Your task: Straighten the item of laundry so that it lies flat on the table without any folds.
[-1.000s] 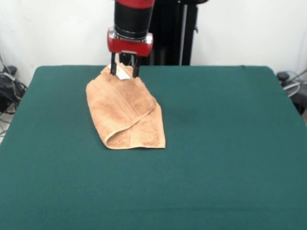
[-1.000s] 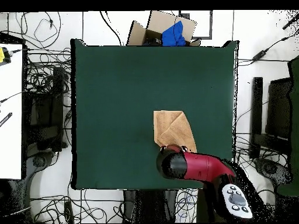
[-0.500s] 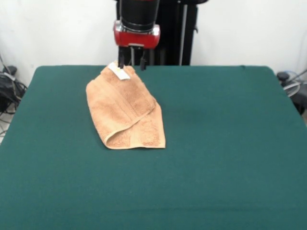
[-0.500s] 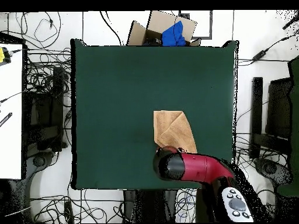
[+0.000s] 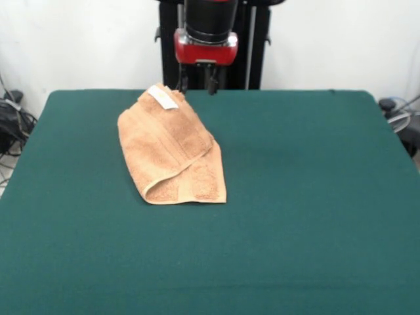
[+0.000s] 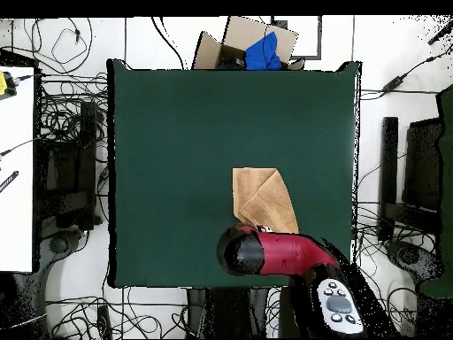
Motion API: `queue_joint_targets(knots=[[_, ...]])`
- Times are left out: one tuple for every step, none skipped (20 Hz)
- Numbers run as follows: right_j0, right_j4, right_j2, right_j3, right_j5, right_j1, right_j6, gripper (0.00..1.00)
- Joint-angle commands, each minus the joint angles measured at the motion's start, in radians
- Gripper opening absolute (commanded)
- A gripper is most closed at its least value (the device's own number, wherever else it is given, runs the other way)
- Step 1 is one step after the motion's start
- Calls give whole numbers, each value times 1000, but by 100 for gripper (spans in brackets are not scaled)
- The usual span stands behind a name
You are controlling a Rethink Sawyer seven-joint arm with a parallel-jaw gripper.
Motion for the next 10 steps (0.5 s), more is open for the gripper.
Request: queue_joint_targets(knots=[[71, -88, -32, -36, 15, 29, 83, 100], [95, -100, -61, -48, 13, 21, 96, 100], [119, -113, -90, -60, 12, 14, 110, 100], [146, -124, -117, -68, 12, 10, 127, 100], [163, -129, -134, -73, 10, 9, 138, 100], [192, -136, -162, -81, 9, 7, 157, 100], [208, -140, -178, -87, 8, 5, 167, 100], [230, -144, -202, -98, 14, 4, 179, 100], [240, -145, -214, -101, 16, -1, 182, 100], [250, -147, -232, -111, 24, -5, 183, 100]])
